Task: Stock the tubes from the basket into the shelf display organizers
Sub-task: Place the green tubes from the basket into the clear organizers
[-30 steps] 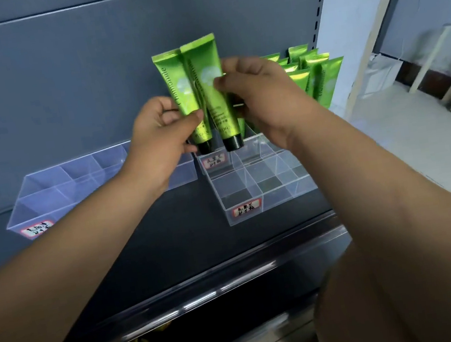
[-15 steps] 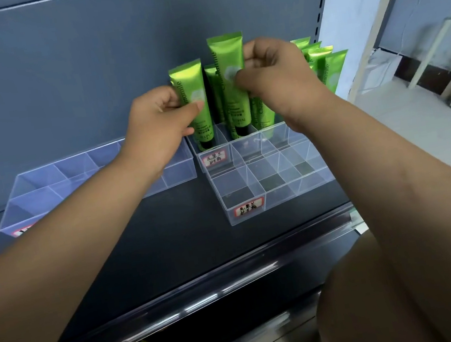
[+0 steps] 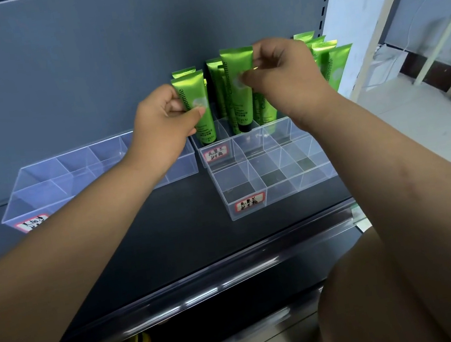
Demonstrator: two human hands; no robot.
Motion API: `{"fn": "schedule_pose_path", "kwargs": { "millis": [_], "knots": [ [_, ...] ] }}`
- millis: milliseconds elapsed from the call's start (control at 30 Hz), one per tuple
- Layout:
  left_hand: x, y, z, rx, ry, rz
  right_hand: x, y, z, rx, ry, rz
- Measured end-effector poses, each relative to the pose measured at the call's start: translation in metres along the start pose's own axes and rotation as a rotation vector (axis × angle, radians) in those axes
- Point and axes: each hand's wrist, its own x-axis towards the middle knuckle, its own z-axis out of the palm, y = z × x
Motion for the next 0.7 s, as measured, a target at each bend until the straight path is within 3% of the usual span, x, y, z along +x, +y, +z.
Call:
{"fn": "schedule_pose_path", "kwargs": {
  "millis": [333, 700],
  "knots": [
    [-0.002, -0.010, 0.005, 0.072, -0.010, -0.024, 0.002, 0.002, 0.000, 0.009, 0.092, -0.047],
    [-0.001, -0.025, 0.006, 0.114, -0.013, -0.025, 0.001, 0.009, 0.008, -0.263, 0.081, -0.118]
  ]
}}
